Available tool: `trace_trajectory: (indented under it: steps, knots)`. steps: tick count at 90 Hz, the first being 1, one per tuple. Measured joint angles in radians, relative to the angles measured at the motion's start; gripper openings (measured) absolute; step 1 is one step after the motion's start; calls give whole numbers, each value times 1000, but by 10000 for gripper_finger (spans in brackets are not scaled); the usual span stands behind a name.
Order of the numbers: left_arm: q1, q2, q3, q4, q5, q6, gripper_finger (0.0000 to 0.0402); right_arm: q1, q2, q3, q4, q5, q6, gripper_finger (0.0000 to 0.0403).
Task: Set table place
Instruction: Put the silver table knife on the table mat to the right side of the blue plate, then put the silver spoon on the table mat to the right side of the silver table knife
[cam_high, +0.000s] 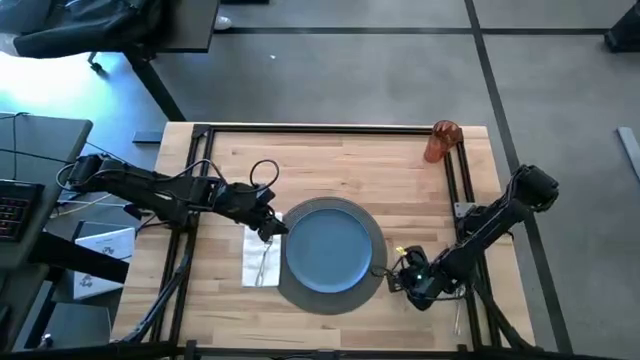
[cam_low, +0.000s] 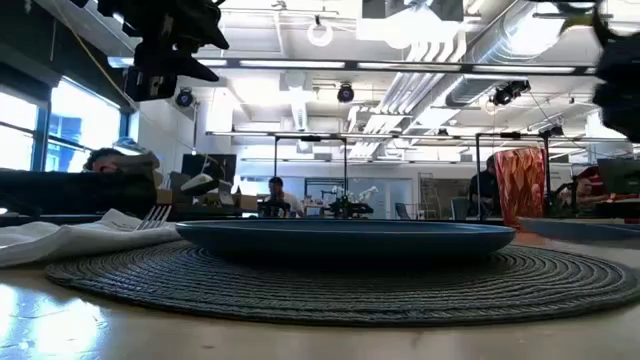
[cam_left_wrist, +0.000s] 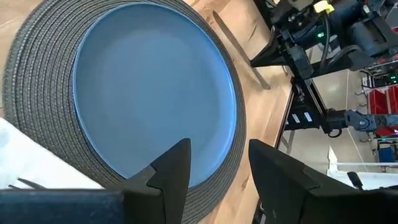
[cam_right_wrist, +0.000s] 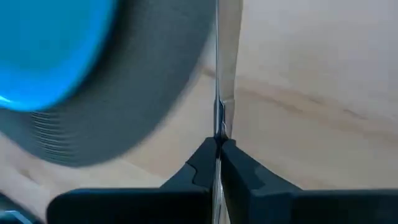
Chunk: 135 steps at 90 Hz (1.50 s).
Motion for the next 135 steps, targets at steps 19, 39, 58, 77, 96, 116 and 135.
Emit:
trace_trajectory:
  steps: [19, 39, 58, 77, 96, 116, 135]
  knots:
    - [0, 0, 0, -1, 9, 0, 146, -168, -2, 0, 29, -4, -92, 1]
    - [0, 0, 0, -1, 17, 0, 146, -295, -3, 2, 58, -86, -207, 0]
    - [0, 0, 0, 0, 18, 0, 146, -355, -4, 3, 124, -96, -272, 0]
    - [0, 0, 0, -1, 18, -6, 146, -367, -4, 3, 106, -101, -272, 0]
    - [0, 0, 0, 0, 18, -7, 146, -367, -5, 4, 75, -144, -239, 1]
    - [0, 0, 0, 0, 18, -8, 146, -367, -5, 4, 65, -160, -221, 25]
    - [0, 0, 0, 0, 18, -8, 146, -350, -55, 4, 39, -219, -267, 106]
